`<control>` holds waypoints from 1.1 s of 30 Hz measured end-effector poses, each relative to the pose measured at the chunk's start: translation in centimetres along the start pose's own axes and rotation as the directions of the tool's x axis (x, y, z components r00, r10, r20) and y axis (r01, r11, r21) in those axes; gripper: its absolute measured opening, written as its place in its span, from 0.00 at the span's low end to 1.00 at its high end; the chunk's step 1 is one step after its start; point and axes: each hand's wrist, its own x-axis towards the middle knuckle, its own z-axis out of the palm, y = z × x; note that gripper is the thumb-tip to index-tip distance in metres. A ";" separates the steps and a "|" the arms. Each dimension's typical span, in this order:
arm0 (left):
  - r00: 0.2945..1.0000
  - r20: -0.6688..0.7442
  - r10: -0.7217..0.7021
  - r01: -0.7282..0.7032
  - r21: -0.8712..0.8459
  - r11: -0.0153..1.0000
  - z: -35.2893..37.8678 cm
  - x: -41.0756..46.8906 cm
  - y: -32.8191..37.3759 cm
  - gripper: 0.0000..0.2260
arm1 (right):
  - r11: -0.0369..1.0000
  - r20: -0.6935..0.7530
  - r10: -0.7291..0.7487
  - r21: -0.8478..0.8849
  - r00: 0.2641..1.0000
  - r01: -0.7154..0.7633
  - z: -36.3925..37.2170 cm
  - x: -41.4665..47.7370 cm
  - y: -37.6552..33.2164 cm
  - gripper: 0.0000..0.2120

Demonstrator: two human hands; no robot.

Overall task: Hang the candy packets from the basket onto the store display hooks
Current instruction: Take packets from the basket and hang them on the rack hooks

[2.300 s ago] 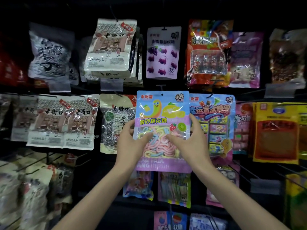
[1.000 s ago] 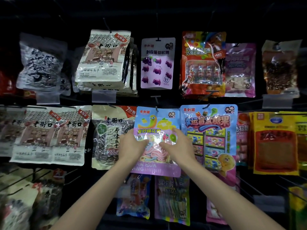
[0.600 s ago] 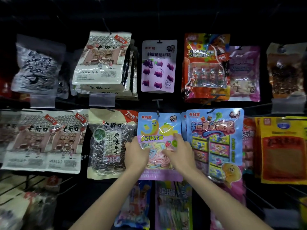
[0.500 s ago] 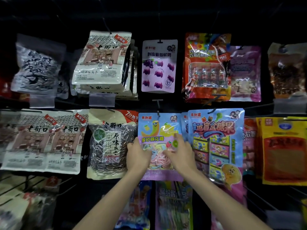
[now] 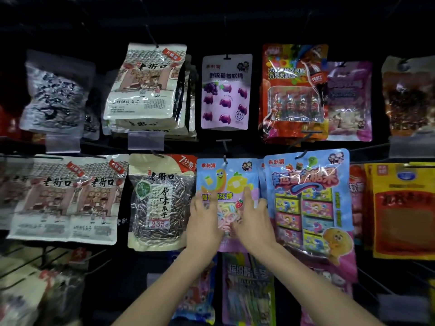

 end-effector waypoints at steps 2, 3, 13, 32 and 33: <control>0.996 0.024 0.083 -0.085 0.124 0.989 0.4 -0.3 0.1 0.53 | 0.999 0.000 -0.017 -0.052 1.000 0.017 -0.1 -0.5 -0.5 0.50; 0.994 0.030 0.104 -0.108 0.175 0.979 0.7 -0.3 0.0 0.53 | 0.997 -0.002 -0.032 -0.069 1.000 0.031 0.0 -0.7 -0.7 0.50; 0.985 0.040 0.165 -0.169 0.309 0.936 0.7 0.7 -0.2 0.55 | 0.919 0.045 -0.111 -0.376 0.993 0.120 0.7 -0.2 -1.2 0.51; 0.988 0.080 0.134 -0.154 0.376 0.914 -1.3 -1.0 0.0 0.51 | 0.885 0.157 -0.242 -0.368 0.957 0.285 -1.9 -2.7 -2.2 0.46; 0.988 0.082 0.132 -0.153 0.379 0.913 -1.5 -1.1 0.2 0.50 | 0.889 0.158 -0.247 -0.355 0.956 0.289 -2.0 -2.9 -2.2 0.46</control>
